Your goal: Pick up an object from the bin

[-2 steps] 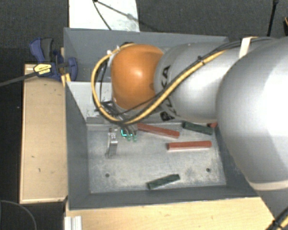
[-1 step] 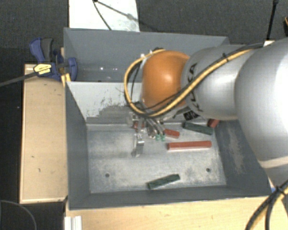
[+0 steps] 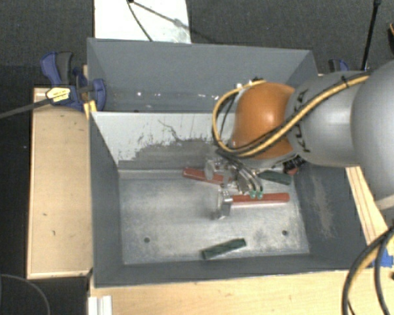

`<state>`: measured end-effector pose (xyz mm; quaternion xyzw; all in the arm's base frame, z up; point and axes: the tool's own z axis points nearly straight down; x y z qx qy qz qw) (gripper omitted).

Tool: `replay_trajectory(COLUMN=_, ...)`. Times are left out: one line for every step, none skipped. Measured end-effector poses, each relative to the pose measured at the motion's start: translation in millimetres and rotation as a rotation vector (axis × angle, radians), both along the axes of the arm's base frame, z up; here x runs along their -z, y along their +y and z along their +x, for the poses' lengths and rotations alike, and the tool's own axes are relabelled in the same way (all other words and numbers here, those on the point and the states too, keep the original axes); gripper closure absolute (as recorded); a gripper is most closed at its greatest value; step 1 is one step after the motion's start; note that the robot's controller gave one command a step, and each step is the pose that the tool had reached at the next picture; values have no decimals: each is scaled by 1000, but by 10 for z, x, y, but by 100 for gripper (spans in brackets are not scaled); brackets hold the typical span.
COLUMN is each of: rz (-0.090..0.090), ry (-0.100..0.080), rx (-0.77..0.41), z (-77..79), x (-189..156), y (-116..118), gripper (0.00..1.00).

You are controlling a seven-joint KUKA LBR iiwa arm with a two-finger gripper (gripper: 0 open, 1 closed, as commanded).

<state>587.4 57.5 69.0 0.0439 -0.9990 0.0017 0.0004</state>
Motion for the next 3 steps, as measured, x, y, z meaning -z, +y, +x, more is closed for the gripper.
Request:
replay_trajectory(rz=0, ry=0, rx=-80, z=-214, x=-16, y=-931, gripper=0)
replay_trajectory(rz=5, ry=-8, rx=-81, z=-186, x=-40, y=-868, gripper=100)
replay_trajectory(rz=5, ry=-3, rx=-78, z=-204, x=-18, y=-870, gripper=0)
